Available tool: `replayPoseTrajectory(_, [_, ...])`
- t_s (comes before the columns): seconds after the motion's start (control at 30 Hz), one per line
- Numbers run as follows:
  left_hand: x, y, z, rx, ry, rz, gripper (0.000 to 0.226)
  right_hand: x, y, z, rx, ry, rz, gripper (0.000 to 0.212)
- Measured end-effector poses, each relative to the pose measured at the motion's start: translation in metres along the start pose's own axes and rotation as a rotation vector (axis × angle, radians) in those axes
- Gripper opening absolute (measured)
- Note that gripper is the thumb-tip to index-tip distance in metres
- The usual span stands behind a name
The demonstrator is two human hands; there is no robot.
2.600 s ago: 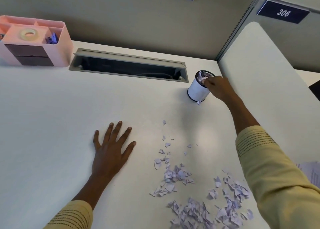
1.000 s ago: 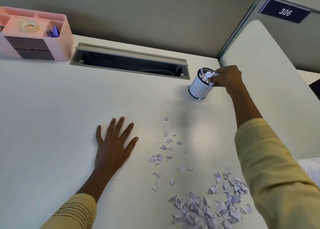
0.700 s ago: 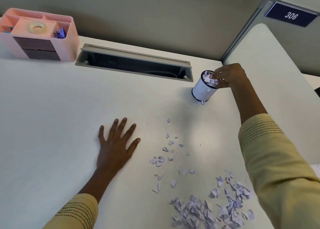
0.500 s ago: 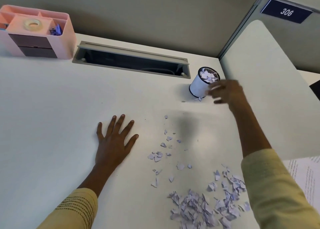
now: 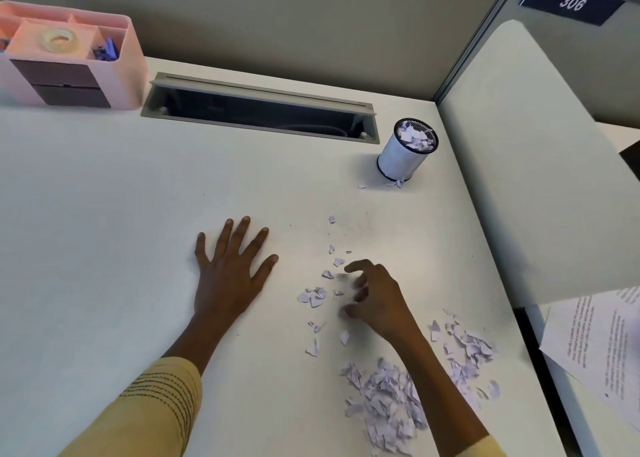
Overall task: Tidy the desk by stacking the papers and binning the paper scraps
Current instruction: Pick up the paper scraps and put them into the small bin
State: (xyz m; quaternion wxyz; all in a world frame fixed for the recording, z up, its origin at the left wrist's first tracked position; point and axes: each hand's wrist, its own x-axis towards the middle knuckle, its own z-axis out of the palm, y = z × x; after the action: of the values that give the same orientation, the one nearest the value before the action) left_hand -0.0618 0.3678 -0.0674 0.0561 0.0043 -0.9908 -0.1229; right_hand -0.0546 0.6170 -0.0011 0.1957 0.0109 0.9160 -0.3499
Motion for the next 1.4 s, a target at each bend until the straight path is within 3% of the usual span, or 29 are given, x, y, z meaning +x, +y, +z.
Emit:
replayPoseTrajectory(0.07, [0.0, 0.0, 0.0, 0.004, -0.002, -0.003, 0.059, 0.0, -0.004, 0.007, 0.158, 0.144, -0.104, 0.042])
replayPoseTrajectory(0.13, [0.0, 0.001, 0.0, 0.015, -0.002, -0.002, 0.059, -0.009, -0.006, 0.015, -0.04, 0.224, -0.326, 0.032])
replayPoseTrajectory(0.27, [0.001, 0.0, 0.001, 0.02, 0.004, -0.004, 0.059, -0.019, 0.012, 0.041, -0.679, 0.071, -0.834, 0.065])
replayPoseTrajectory(0.37, [0.001, 0.0, 0.001, 0.021, 0.003, -0.002, 0.059, -0.009, 0.021, 0.048, -0.805, 0.019, -0.917, 0.065])
replayPoseTrajectory(0.6, [-0.001, 0.001, 0.001, 0.027, 0.0, -0.006, 0.058, 0.042, 0.021, 0.031, -0.868, 0.15, -0.775, 0.048])
replayPoseTrajectory(0.83, [0.0, 0.001, 0.001, 0.024, -0.004, 0.003, 0.058, 0.099, 0.02, 0.005, -0.814, 0.333, -0.466, 0.05])
replayPoseTrajectory(1.03, [0.0, 0.001, -0.002, 0.028, -0.017, 0.006, 0.06, 0.118, -0.007, 0.018, -0.883, 0.24, -0.573, 0.051])
replayPoseTrajectory(1.27, [-0.001, 0.001, -0.002, 0.024, -0.008, 0.009, 0.059, 0.157, 0.003, -0.015, -0.814, 0.302, -0.271, 0.059])
replayPoseTrajectory(1.4, [0.0, 0.001, -0.002, 0.024, -0.014, 0.008, 0.058, 0.148, 0.023, -0.025, -0.707, 0.45, -0.184, 0.057])
